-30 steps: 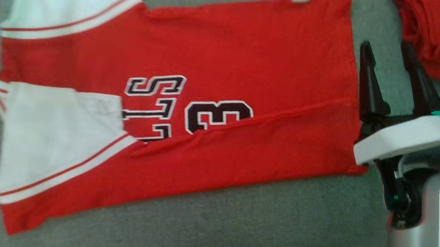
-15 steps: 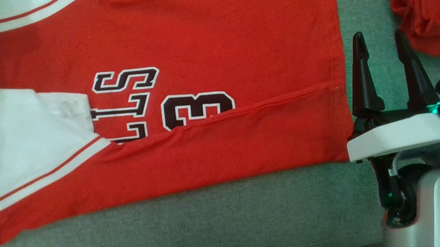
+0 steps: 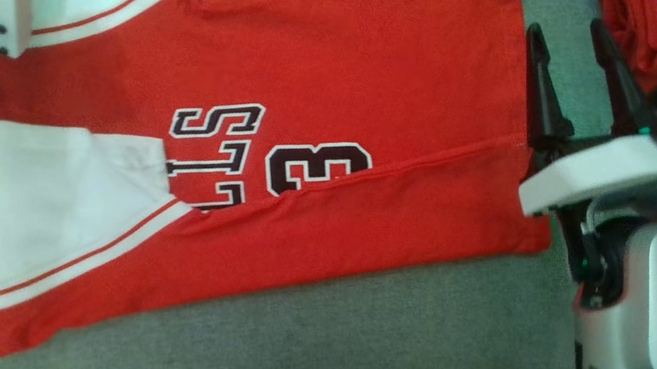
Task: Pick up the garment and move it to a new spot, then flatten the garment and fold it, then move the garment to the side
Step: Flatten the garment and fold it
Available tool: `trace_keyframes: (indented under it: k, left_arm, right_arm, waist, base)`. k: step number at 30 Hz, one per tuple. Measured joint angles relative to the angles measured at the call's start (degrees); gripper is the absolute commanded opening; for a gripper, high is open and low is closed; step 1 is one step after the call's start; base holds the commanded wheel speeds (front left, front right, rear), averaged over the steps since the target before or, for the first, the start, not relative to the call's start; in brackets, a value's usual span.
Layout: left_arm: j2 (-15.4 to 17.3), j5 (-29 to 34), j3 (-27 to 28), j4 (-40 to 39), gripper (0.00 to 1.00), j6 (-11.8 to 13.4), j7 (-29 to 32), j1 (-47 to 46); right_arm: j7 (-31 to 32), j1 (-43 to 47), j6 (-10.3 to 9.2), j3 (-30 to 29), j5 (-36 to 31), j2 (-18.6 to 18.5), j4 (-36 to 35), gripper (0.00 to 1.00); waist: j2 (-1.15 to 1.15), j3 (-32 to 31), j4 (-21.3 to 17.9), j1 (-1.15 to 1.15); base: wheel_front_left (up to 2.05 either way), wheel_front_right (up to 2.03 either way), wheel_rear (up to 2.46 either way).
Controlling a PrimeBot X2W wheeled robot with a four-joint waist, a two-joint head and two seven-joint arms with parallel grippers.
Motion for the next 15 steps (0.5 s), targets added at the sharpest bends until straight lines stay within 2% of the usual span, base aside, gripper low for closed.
trace_keyframes:
  k: [6, 15]
  left_arm:
    - [-2.1, 0.6, -0.1, -1.7, 0.00, 0.0, -4.6, -0.2]
    - [-5.4, 0.5, -0.7, -5.2, 0.00, -0.6, -8.5, -1.1]
  right_arm:
    - [3.4, -5.9, 0.00, -1.2, -3.5, -0.4, 6.4, 1.00]
    - [9.8, -17.0, 0.00, -3.0, -5.6, -4.4, 21.2, 1.00]
  waist:
    - [0.00, -1.1, 2.5, 0.00]
    - [0.00, -1.0, 8.4, 0.00]
  base:
    - [0.00, 0.00, 0.00]
    - [0.00, 0.00, 0.00]
